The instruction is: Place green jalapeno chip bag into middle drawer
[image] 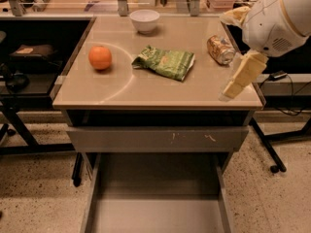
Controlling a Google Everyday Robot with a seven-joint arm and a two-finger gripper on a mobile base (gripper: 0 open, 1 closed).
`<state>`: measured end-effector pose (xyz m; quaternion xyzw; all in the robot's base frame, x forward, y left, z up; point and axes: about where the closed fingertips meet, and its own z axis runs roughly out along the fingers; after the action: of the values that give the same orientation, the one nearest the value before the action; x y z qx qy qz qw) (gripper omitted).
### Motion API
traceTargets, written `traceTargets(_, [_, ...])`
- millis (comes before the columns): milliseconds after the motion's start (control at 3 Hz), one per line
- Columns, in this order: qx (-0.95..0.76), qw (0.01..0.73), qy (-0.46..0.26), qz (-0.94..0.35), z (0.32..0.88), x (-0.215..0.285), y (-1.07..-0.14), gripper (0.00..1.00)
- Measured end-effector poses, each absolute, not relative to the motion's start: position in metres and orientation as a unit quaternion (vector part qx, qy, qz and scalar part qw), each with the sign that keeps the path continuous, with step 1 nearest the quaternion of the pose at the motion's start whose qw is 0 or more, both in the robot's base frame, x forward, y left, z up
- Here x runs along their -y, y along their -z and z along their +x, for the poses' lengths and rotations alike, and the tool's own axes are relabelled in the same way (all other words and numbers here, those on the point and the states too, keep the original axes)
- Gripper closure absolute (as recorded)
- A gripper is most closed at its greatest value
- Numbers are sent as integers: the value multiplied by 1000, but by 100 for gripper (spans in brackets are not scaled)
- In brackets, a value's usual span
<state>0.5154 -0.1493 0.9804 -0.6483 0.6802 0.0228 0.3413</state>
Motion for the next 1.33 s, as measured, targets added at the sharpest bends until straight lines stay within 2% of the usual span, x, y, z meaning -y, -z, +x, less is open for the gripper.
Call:
traceTargets(333, [-665, 357, -55, -654, 553, 128, -968, 0])
traceTargets(1000, [-667, 376, -62, -640, 574, 124, -951, 0])
traceTargets(1333, [-682, 397, -76, -610, 616, 119, -921, 0])
